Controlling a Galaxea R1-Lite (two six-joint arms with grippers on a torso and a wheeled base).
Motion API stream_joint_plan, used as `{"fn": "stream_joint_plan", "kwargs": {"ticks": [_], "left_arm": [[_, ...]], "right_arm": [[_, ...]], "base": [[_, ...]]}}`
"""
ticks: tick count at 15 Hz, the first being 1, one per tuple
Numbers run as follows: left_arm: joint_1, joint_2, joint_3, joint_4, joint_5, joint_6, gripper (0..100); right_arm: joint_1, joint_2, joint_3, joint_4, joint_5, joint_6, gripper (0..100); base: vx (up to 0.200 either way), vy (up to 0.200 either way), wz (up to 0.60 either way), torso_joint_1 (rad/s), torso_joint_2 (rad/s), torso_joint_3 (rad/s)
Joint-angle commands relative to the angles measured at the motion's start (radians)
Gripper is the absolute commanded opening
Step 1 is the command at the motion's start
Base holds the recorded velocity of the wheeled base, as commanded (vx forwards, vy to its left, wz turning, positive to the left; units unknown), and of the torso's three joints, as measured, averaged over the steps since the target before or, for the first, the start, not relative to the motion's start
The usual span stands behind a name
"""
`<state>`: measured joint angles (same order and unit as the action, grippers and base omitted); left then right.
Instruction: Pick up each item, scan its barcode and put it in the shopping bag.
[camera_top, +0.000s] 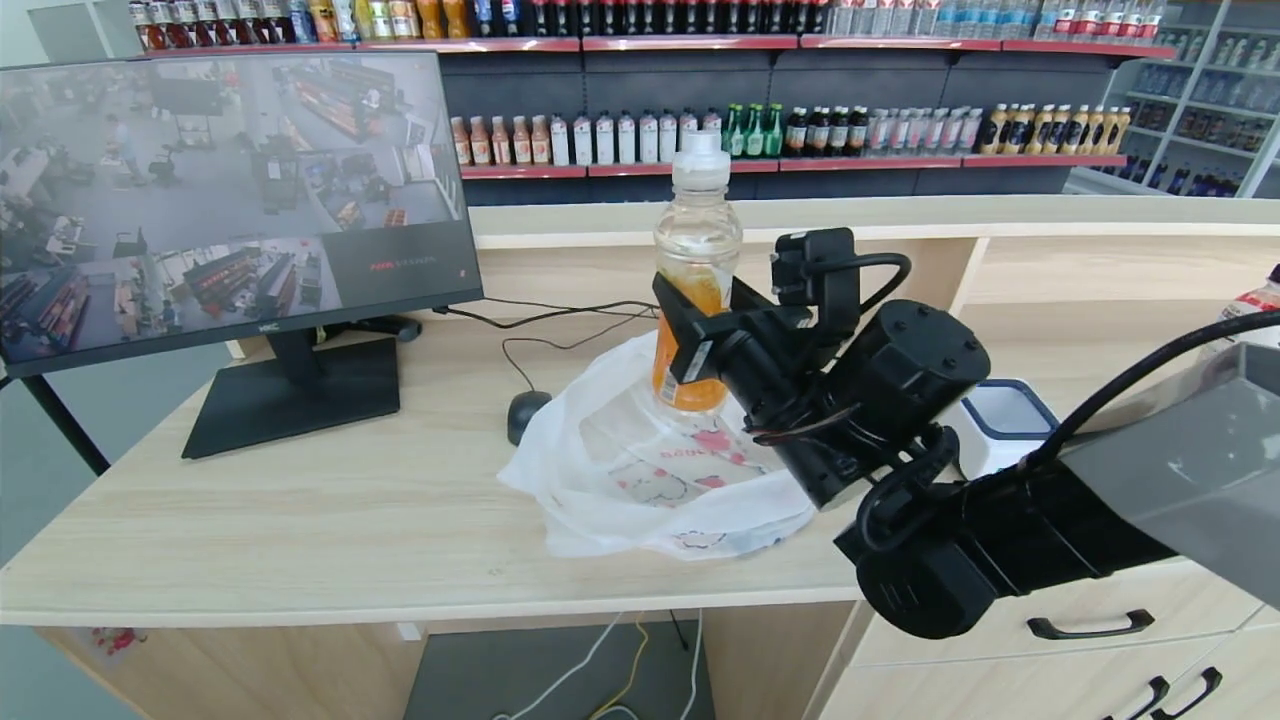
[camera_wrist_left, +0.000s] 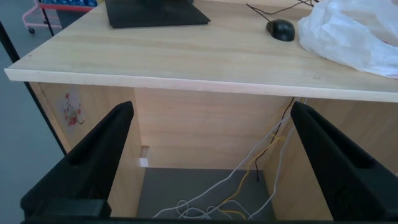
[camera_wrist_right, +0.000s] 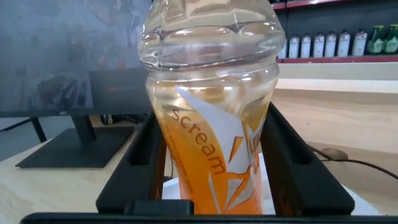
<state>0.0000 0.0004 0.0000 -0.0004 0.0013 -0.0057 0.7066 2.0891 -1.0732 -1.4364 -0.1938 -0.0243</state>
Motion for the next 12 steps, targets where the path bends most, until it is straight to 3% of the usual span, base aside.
{"fn": "stream_joint_plan", "kwargs": {"ticks": [1,12], "left_arm": [[0.000,0.000,0.000,0.000,0.000,-0.002,100],[0.000,0.000,0.000,0.000,0.000,0.001,100]], "right_arm": [[0.007,0.052,-0.065,0.021,0.001,0.003,0],[0.016,0.210,-0.179,0.036,-0.003,0.037,0]], "base": [[0.000,0.000,0.00,0.000,0.00,0.000],[0.000,0.000,0.00,0.000,0.00,0.000]]}}
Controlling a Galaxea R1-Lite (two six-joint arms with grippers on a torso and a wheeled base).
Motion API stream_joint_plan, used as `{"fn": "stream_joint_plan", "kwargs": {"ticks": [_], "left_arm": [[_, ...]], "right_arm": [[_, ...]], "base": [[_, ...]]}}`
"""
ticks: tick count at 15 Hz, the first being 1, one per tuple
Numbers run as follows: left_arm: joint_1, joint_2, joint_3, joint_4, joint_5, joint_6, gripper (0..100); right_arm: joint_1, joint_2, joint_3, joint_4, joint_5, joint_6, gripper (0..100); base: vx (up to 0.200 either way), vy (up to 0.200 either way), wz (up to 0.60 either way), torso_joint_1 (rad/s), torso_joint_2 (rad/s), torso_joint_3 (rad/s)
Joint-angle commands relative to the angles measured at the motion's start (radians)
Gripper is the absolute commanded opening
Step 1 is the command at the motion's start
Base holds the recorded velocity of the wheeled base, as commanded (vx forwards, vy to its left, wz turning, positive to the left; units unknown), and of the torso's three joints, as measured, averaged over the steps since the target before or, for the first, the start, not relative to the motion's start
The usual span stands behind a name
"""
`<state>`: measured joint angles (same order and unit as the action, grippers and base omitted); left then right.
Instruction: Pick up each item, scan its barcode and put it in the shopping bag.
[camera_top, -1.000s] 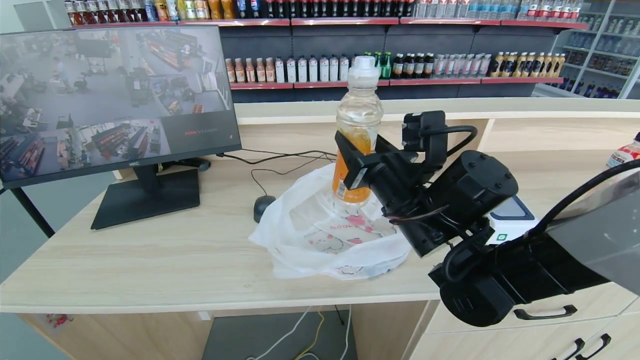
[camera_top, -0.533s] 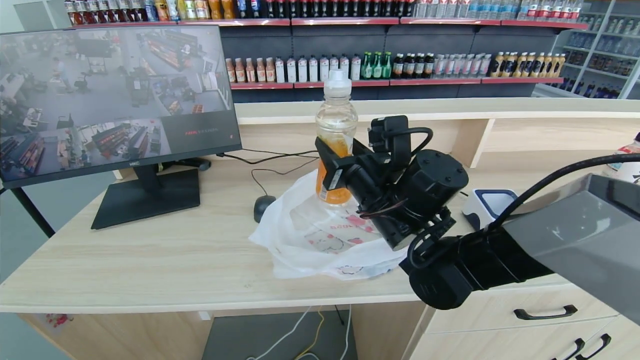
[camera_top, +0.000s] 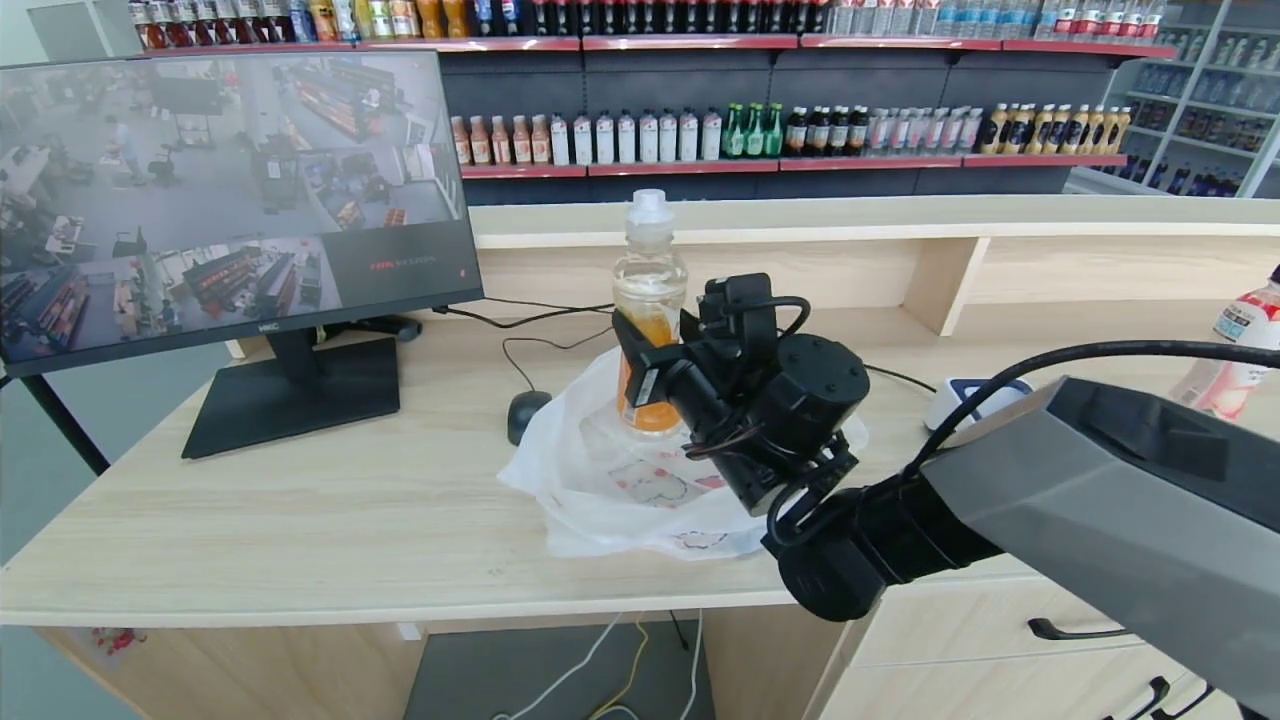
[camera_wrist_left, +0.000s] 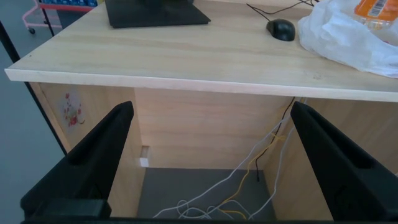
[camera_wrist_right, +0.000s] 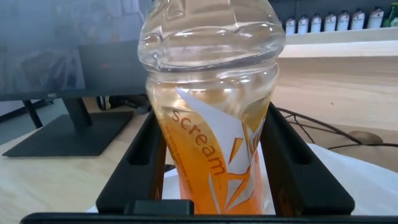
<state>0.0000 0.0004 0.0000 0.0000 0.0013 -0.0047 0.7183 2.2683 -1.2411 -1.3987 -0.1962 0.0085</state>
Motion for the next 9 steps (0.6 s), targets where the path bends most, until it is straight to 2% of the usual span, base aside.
{"fn": "stream_joint_plan", "kwargs": {"ticks": [1,9], "left_arm": [[0.000,0.000,0.000,-0.002,0.000,-0.001,100],[0.000,0.000,0.000,0.000,0.000,-0.001,100]], "right_arm": [[0.006,0.042,-0.011,-0.002,0.000,0.011,0],[0.006,0.089,-0.009,-0.016,-0.002,0.042,0]], "base": [[0.000,0.000,0.00,0.000,0.00,0.000],[0.000,0.000,0.00,0.000,0.00,0.000]]}}
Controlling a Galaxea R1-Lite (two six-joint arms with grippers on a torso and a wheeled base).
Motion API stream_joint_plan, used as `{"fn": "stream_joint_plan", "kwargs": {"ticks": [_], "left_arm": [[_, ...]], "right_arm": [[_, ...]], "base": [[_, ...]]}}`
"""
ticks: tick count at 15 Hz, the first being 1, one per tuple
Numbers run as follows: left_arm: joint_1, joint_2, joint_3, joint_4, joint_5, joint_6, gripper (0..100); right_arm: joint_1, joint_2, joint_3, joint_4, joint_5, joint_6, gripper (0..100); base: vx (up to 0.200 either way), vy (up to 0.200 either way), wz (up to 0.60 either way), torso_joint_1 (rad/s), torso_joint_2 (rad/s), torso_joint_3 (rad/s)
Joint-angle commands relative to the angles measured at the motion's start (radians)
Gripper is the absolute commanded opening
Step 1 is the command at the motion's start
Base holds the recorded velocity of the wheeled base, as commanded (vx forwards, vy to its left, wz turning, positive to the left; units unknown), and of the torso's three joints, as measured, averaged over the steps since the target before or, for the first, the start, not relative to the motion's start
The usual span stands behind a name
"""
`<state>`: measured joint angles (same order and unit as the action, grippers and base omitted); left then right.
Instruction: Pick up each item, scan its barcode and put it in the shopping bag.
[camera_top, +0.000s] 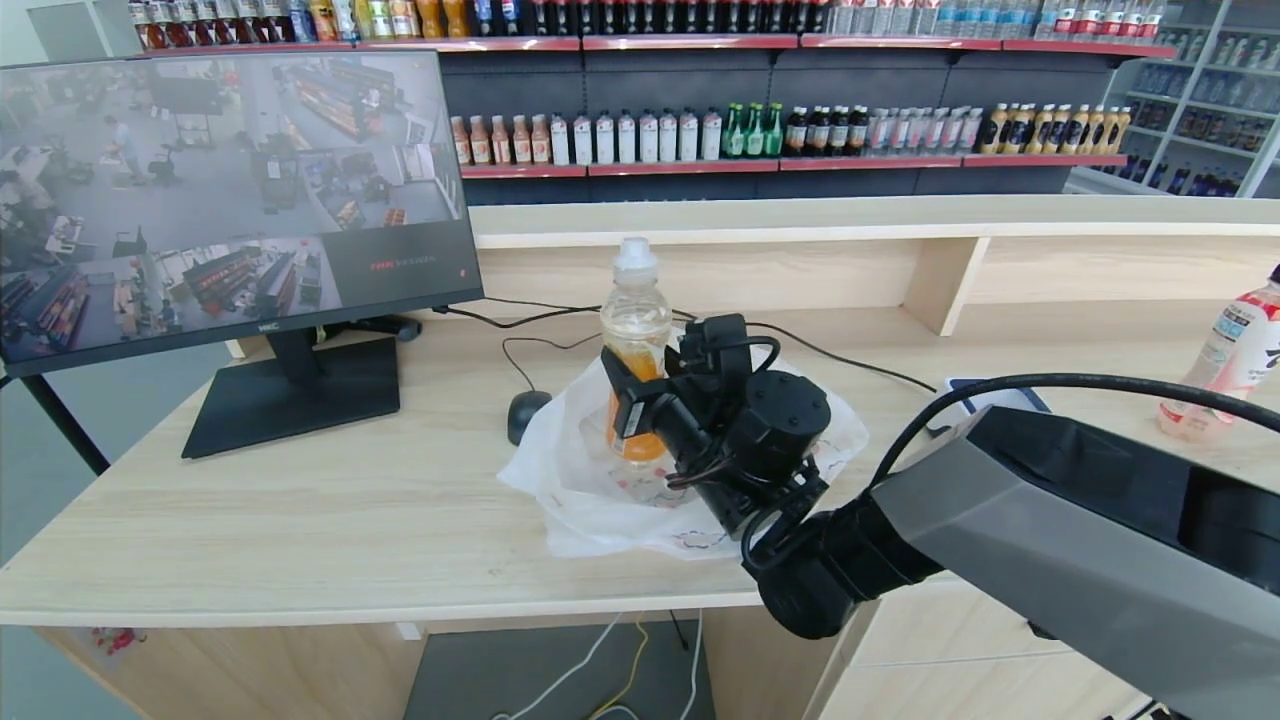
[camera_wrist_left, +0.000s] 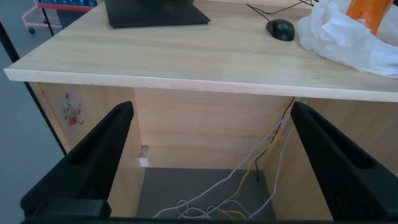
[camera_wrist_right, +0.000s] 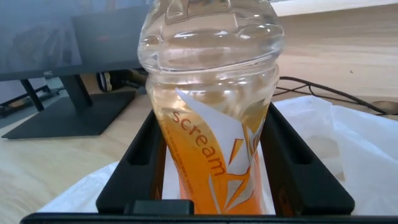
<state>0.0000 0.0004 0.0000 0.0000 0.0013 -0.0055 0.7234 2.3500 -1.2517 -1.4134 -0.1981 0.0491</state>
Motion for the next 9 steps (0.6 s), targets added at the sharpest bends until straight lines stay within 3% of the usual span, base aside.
{"fn": "stream_joint_plan", "kwargs": {"ticks": [1,9], "left_arm": [[0.000,0.000,0.000,-0.002,0.000,-0.001,100],[0.000,0.000,0.000,-0.002,0.000,-0.001,100]], "right_arm": [[0.001,0.015,0.000,-0.007,-0.006,0.001,0],[0.001,0.055,0.020,-0.079,-0.035,0.014,0]], "base": [[0.000,0.000,0.00,0.000,0.00,0.000],[0.000,0.000,0.00,0.000,0.00,0.000]]}}
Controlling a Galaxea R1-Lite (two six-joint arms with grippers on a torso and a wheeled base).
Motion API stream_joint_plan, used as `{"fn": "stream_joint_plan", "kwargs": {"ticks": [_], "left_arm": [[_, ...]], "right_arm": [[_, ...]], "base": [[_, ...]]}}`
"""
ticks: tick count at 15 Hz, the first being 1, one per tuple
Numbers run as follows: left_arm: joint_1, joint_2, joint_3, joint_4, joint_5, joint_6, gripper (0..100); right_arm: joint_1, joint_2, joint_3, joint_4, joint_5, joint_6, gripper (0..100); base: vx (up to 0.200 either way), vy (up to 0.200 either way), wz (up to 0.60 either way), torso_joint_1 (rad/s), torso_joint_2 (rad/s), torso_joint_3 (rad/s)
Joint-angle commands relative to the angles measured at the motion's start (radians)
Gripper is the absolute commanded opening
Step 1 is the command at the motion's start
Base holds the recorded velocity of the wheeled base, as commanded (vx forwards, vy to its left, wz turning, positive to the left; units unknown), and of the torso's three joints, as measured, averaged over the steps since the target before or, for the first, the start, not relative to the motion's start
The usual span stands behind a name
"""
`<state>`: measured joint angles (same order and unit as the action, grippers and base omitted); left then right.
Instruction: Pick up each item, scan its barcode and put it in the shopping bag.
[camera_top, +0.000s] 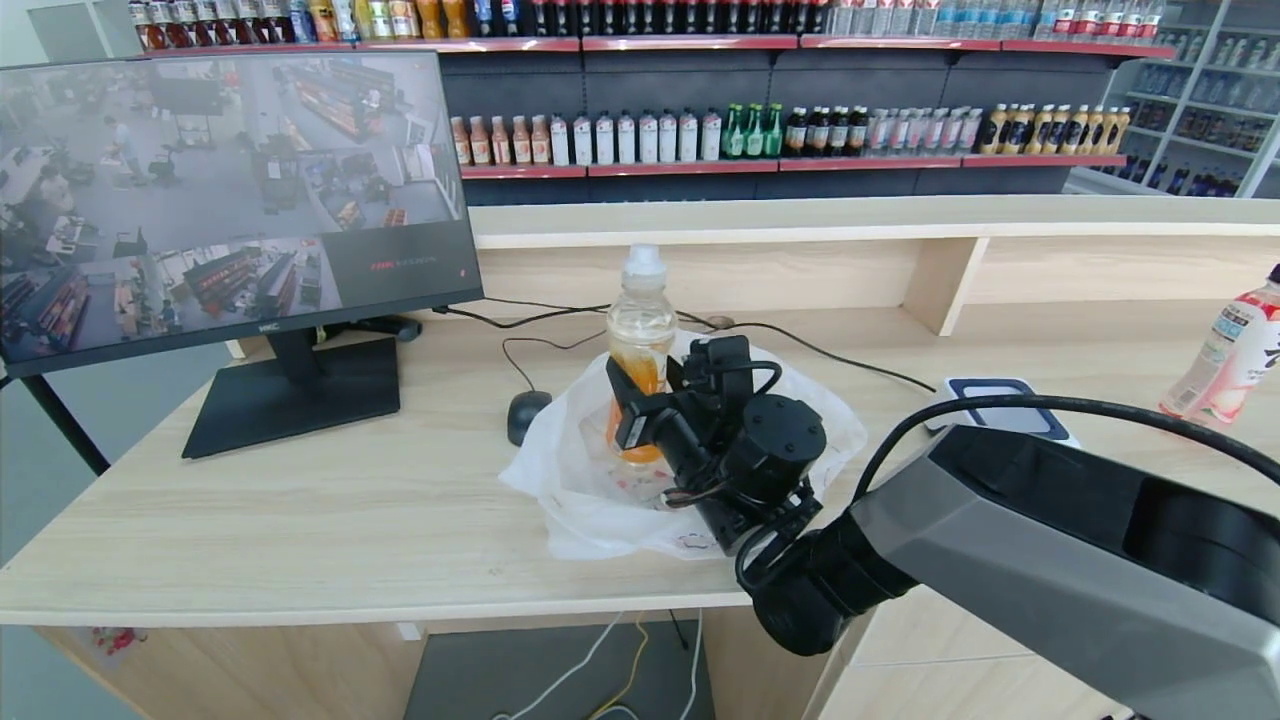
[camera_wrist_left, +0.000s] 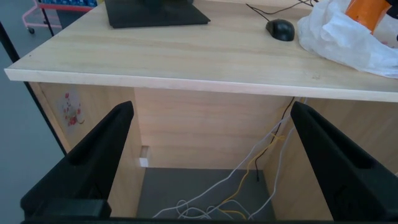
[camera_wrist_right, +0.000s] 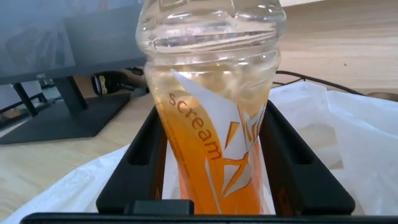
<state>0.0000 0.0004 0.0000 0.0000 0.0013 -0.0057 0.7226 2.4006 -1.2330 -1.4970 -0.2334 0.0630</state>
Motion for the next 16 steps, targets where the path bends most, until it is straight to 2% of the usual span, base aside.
{"fn": "stream_joint_plan", "kwargs": {"ticks": [1,6,16], "left_arm": [[0.000,0.000,0.000,0.000,0.000,0.000,100],[0.000,0.000,0.000,0.000,0.000,0.000,100],[0.000,0.000,0.000,0.000,0.000,0.000,100]], "right_arm": [[0.003,0.006,0.003,0.004,0.000,0.000,0],[0.006,-0.003,0.007,0.004,0.002,0.000,0],[0.012,-0.054,0.145,0.001,0.003,0.000,0]], "base": [[0.000,0.000,0.00,0.000,0.00,0.000],[0.000,0.000,0.00,0.000,0.00,0.000],[0.000,0.000,0.00,0.000,0.00,0.000]]}}
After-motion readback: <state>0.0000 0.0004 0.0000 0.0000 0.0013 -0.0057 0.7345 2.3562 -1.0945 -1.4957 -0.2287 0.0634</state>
